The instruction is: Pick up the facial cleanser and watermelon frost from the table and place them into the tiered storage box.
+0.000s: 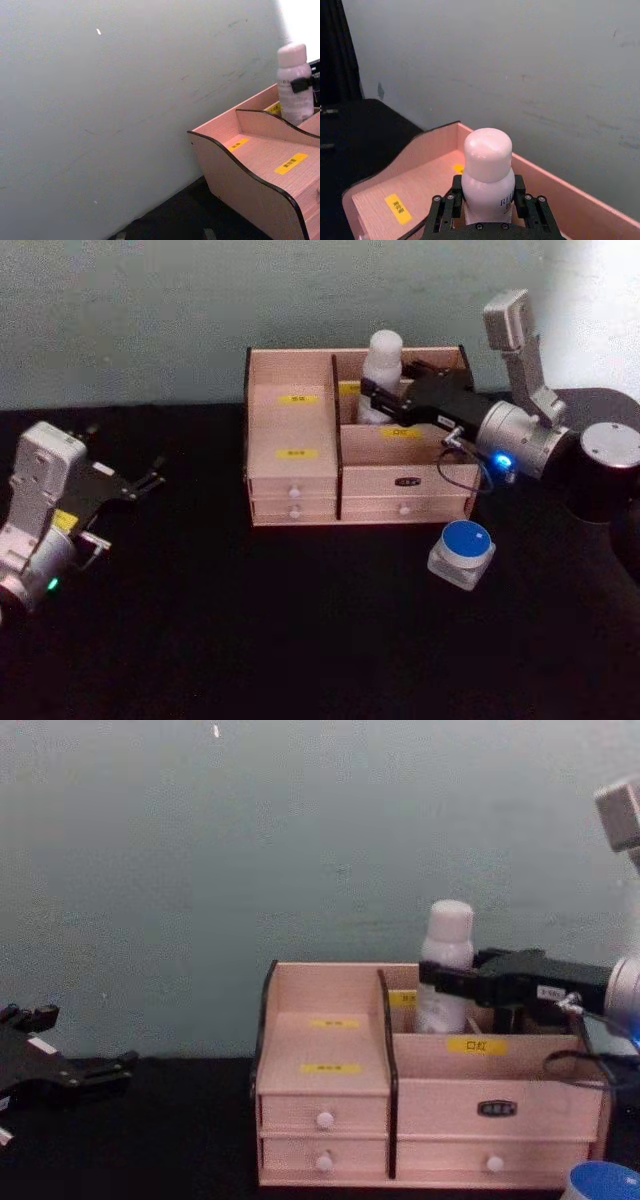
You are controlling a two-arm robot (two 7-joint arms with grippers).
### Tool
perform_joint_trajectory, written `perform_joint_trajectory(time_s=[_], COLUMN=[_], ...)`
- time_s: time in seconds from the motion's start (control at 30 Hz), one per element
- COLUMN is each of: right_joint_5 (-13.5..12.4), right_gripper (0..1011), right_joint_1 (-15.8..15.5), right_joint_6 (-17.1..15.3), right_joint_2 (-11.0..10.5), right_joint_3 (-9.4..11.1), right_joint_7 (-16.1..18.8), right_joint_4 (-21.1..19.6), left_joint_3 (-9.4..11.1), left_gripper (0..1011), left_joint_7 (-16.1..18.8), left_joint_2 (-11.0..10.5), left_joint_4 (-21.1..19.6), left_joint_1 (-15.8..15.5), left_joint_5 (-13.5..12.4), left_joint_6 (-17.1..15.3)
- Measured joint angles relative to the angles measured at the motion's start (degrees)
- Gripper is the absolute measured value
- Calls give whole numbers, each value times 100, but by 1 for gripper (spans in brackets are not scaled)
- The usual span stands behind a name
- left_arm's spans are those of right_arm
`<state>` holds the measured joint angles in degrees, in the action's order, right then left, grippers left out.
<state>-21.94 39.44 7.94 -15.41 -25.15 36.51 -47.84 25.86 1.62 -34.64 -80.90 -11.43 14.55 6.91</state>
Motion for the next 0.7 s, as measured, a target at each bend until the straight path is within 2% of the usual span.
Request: perform_joint_trajectory(time_s=[0.4,0.7], right_joint_5=[155,183], right_gripper=[589,590], right_joint_1=[82,95], right_joint_6=[-54,-53], right_joint_2=[86,98], right_joint_3=[7,19], right_joint_7=[14,12], right_joint_4=[304,345], left_joint_3=[0,0], left_gripper=[1001,1001], left_joint_7=[0,0], left_joint_2=[0,0], left_joint_4=[0,0], left_joint_1=[0,0], left_joint_5=[0,0], left_joint_6=[0,0])
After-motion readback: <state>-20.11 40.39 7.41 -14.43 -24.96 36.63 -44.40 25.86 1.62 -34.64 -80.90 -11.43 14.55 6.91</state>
